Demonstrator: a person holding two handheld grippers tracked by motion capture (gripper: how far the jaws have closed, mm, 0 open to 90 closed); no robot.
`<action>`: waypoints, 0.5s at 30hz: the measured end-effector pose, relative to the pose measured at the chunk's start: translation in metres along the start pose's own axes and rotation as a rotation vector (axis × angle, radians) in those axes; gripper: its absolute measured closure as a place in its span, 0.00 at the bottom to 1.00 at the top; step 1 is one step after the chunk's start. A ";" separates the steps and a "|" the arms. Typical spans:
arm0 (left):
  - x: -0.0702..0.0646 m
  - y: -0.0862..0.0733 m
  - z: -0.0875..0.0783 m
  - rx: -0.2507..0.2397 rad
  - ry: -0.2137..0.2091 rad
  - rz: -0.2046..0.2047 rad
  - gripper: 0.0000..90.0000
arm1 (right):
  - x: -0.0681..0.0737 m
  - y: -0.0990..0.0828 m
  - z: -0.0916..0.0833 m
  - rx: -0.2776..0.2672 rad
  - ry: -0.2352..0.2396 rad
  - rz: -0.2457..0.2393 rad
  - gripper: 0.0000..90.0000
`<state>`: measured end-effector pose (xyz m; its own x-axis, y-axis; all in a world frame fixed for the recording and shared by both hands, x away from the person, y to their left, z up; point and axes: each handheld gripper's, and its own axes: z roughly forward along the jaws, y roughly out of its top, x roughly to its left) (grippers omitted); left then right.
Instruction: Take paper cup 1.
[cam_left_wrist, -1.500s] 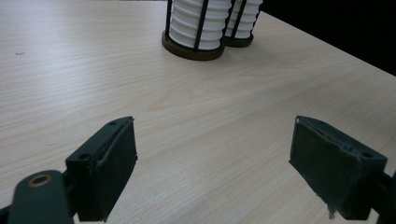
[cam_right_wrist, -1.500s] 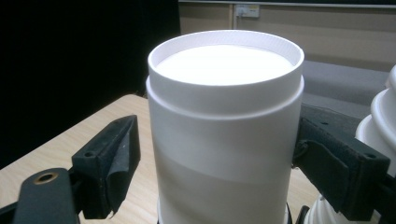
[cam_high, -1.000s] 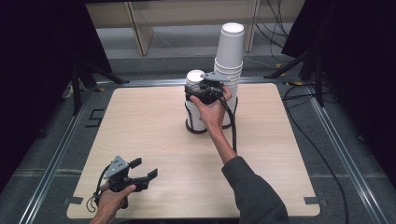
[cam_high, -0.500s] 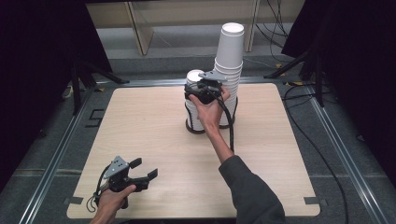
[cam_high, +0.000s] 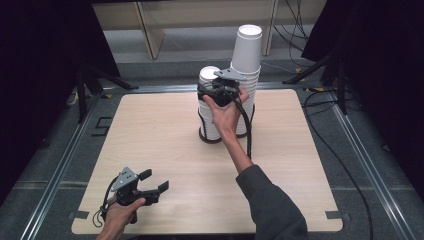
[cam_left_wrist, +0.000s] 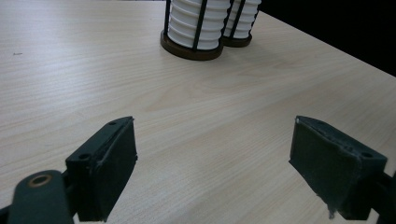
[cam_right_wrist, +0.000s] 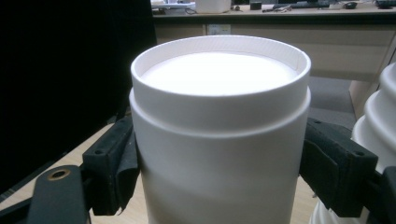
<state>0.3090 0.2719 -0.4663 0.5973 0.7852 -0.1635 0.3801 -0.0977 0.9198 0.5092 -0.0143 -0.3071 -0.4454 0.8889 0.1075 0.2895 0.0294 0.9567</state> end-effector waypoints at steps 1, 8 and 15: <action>0.000 0.000 0.000 0.005 0.003 0.000 0.16 | 0.000 0.002 -0.001 -0.007 0.000 0.007 0.23; 0.000 0.000 0.000 -0.001 -0.001 0.001 0.16 | 0.007 0.022 -0.010 -0.044 0.012 -0.008 0.23; -0.001 -0.001 0.001 -0.003 -0.008 -0.015 0.16 | 0.011 0.041 -0.022 -0.084 0.031 -0.002 0.23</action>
<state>0.3087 0.2706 -0.4671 0.5975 0.7814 -0.1801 0.3867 -0.0840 0.9184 0.4976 -0.0131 -0.2605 -0.4725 0.8741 0.1128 0.2168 -0.0088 0.9762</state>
